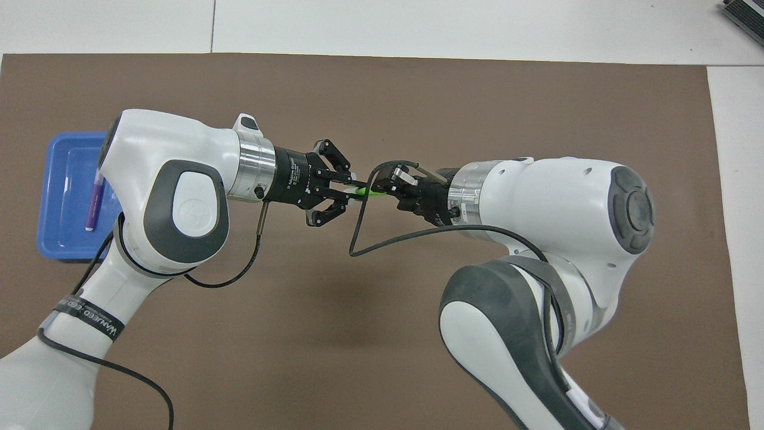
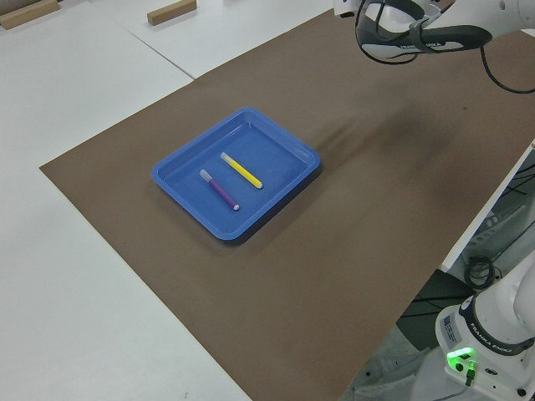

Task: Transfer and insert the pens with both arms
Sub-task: 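Grasp the green pen with the right gripper and open the left gripper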

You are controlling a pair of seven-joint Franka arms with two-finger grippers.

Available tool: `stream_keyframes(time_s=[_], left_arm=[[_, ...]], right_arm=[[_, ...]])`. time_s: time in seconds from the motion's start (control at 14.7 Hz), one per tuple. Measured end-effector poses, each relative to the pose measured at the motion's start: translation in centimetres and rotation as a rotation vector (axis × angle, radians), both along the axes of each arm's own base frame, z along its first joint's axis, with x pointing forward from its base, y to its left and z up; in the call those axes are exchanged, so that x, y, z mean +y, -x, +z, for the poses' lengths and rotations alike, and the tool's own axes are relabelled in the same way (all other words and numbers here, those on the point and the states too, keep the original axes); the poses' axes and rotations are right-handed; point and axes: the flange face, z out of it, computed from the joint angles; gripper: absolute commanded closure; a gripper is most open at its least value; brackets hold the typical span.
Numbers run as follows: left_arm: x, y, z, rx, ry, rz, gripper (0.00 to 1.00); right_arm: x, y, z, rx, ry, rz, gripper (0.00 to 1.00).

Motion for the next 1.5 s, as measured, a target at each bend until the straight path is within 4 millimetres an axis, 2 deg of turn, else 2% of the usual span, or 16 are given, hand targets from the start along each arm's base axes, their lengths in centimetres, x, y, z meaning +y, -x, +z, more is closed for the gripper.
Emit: stream_keyframes(time_s=[0.41, 0.55, 0.61, 0.95, 1.02, 1.16, 1.5], left_arm=[[0.00, 0.00, 0.00, 0.000, 0.000, 0.000, 1.00], [-0.02, 0.02, -0.02, 0.000, 0.000, 0.000, 1.00], [-0.11, 0.08, -0.06, 0.002, 0.000, -0.001, 1.00], [-0.08, 0.06, -0.05, 0.002, 0.000, 0.000, 1.00], [-0.08, 0.06, -0.05, 0.003, 0.000, 0.001, 0.78], [-0.06, 0.06, -0.06, 0.005, 0.000, 0.002, 0.00], [0.78, -0.14, -0.23, -0.009, -0.033, -0.002, 0.00]], right_arm=[[0.01, 0.00, 0.00, 0.000, 0.000, 0.000, 0.79], [0.03, -0.01, 0.04, -0.002, -0.001, 0.000, 0.93], [0.16, 0.01, 0.19, -0.005, -0.003, 0.001, 0.96], [0.17, -0.01, 0.19, -0.005, -0.004, 0.001, 0.97], [0.17, -0.01, 0.18, -0.005, -0.004, 0.001, 0.97], [0.17, -0.02, 0.18, -0.005, -0.003, 0.001, 1.00], [0.03, -0.14, 0.04, -0.011, 0.001, 0.010, 1.00]])
